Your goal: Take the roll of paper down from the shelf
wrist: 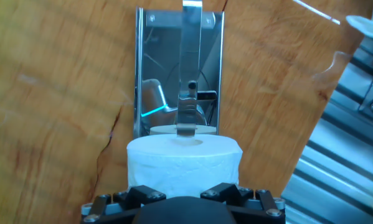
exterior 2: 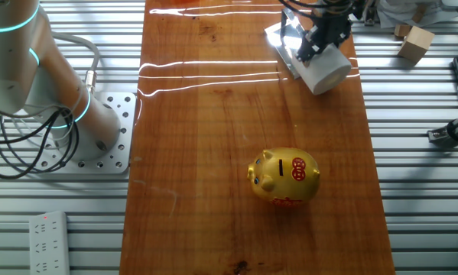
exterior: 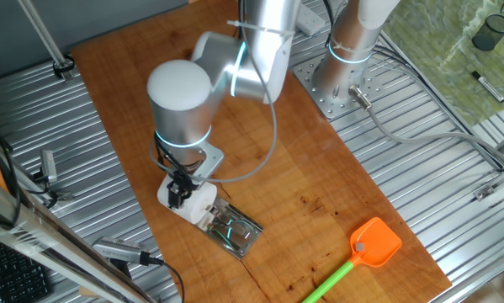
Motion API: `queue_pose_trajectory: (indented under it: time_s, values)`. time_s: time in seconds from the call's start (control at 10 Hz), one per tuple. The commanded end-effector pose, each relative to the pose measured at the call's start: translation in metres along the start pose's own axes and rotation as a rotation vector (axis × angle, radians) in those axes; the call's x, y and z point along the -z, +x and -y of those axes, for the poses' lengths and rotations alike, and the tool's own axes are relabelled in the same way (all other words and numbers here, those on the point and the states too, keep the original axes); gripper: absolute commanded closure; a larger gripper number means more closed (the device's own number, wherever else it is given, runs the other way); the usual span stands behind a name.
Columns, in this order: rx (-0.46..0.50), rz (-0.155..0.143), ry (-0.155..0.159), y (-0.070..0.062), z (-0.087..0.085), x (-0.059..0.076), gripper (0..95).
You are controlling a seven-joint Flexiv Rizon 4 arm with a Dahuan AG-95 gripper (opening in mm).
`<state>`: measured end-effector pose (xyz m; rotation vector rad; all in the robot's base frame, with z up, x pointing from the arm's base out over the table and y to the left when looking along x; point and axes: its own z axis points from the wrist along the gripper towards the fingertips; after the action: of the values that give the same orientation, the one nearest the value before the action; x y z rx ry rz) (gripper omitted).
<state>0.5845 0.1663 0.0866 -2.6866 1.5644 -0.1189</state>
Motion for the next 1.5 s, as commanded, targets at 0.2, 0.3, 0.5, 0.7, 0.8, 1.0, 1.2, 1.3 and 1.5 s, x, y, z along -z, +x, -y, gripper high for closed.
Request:
queue_pose_trajectory:
  time_s: [0.2, 0.3, 0.5, 0.7, 0.8, 1.0, 1.2, 1.3, 1.5]
  values:
    - [0.007, 0.001, 0.006, 0.010, -0.003, -0.003, 95.0]
    - [0.010, 0.001, 0.007, 0.013, -0.004, -0.004, 95.0]
    - [0.009, -0.003, 0.008, 0.018, -0.005, -0.003, 95.0]
    - [0.007, -0.008, 0.007, 0.021, -0.007, -0.001, 95.0]
    - [0.004, -0.013, 0.008, 0.023, -0.010, 0.001, 95.0]
    - [0.005, -0.012, 0.011, 0.027, -0.014, 0.003, 95.0]
    - [0.009, -0.015, 0.013, 0.030, -0.018, 0.001, 95.0]
    - [0.011, -0.015, 0.014, 0.030, -0.019, 0.000, 95.0]
    - [0.012, -0.015, 0.015, 0.030, -0.019, -0.002, 95.0]
